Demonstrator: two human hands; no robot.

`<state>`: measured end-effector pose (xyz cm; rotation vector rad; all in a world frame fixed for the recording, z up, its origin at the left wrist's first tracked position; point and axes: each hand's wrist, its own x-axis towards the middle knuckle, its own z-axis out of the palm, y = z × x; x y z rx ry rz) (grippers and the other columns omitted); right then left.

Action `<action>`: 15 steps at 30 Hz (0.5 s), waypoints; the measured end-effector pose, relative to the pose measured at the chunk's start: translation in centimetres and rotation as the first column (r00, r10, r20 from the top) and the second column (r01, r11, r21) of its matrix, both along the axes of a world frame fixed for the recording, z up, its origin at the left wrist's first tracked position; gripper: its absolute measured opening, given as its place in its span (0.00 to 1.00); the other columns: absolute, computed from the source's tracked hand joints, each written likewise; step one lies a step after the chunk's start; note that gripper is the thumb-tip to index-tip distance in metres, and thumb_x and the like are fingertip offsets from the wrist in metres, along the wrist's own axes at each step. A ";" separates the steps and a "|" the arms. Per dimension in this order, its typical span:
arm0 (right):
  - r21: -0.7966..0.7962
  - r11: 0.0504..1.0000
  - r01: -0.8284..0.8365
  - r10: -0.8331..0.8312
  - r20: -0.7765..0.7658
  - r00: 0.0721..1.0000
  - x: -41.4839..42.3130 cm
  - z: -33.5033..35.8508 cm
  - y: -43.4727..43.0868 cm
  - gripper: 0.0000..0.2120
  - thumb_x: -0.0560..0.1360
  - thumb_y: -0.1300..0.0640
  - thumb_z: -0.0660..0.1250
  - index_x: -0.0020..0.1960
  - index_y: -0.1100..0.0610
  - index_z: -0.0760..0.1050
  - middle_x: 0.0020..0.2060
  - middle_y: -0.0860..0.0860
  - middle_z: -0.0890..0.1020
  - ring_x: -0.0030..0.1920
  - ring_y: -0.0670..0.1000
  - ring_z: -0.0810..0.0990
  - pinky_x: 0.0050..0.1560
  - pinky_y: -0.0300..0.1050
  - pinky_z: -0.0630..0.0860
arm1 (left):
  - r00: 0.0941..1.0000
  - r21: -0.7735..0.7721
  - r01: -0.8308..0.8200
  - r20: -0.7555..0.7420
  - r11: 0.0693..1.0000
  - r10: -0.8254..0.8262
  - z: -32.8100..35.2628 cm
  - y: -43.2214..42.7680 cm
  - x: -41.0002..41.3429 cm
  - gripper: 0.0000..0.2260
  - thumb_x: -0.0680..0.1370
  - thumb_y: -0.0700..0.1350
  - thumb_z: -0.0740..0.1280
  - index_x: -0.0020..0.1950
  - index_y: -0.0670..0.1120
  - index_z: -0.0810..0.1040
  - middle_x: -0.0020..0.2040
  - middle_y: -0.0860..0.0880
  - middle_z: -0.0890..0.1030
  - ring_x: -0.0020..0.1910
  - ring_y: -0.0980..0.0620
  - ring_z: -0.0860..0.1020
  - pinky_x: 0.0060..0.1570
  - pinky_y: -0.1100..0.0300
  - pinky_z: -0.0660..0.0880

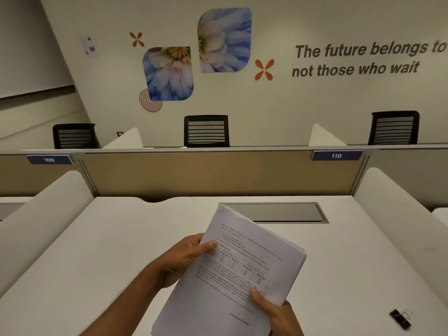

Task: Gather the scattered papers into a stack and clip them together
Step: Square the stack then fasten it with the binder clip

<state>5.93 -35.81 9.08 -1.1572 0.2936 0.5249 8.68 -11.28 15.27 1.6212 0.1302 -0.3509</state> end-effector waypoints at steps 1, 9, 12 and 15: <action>0.021 1.000 0.010 -0.010 -0.021 1.000 -0.2 -0.1 -0.3 0.16 0.67 0.67 0.78 0.54 0.62 0.82 0.46 0.60 0.88 0.47 0.63 0.87 0.49 0.56 0.82 | 0.999 -0.007 0.032 -0.033 0.999 -0.032 -0.1 -0.2 0.5 0.17 0.82 0.52 0.66 0.66 0.44 0.78 0.60 0.42 0.85 0.58 0.40 0.84 0.57 0.48 0.82; 0.100 0.983 0.151 -0.142 -0.094 0.985 -0.3 -1.2 -3.4 0.20 0.65 0.67 0.76 0.56 0.61 0.80 0.50 0.63 0.87 0.55 0.67 0.83 0.60 0.64 0.78 | 0.981 0.025 0.167 -0.104 0.986 -0.164 -1.2 -3.7 4.0 0.19 0.81 0.51 0.68 0.66 0.41 0.78 0.59 0.41 0.86 0.56 0.38 0.85 0.56 0.45 0.83; 0.193 0.956 0.223 -0.197 -0.141 0.970 0.6 -1.7 -4.0 0.16 0.71 0.71 0.72 0.57 0.63 0.80 0.52 0.66 0.86 0.57 0.70 0.82 0.65 0.71 0.73 | 0.980 0.065 0.179 -0.099 0.982 -0.172 -1.2 -5.0 4.8 0.20 0.79 0.53 0.70 0.65 0.42 0.79 0.57 0.42 0.86 0.53 0.40 0.86 0.56 0.46 0.83; 0.215 0.937 0.277 -0.246 -0.158 0.956 1.2 -2.2 -3.9 0.14 0.71 0.73 0.71 0.56 0.63 0.80 0.51 0.67 0.86 0.56 0.71 0.82 0.65 0.72 0.72 | 0.980 0.107 0.188 -0.083 0.976 -0.179 -1.0 -5.9 5.6 0.21 0.78 0.55 0.71 0.65 0.42 0.79 0.57 0.41 0.86 0.54 0.38 0.85 0.58 0.42 0.82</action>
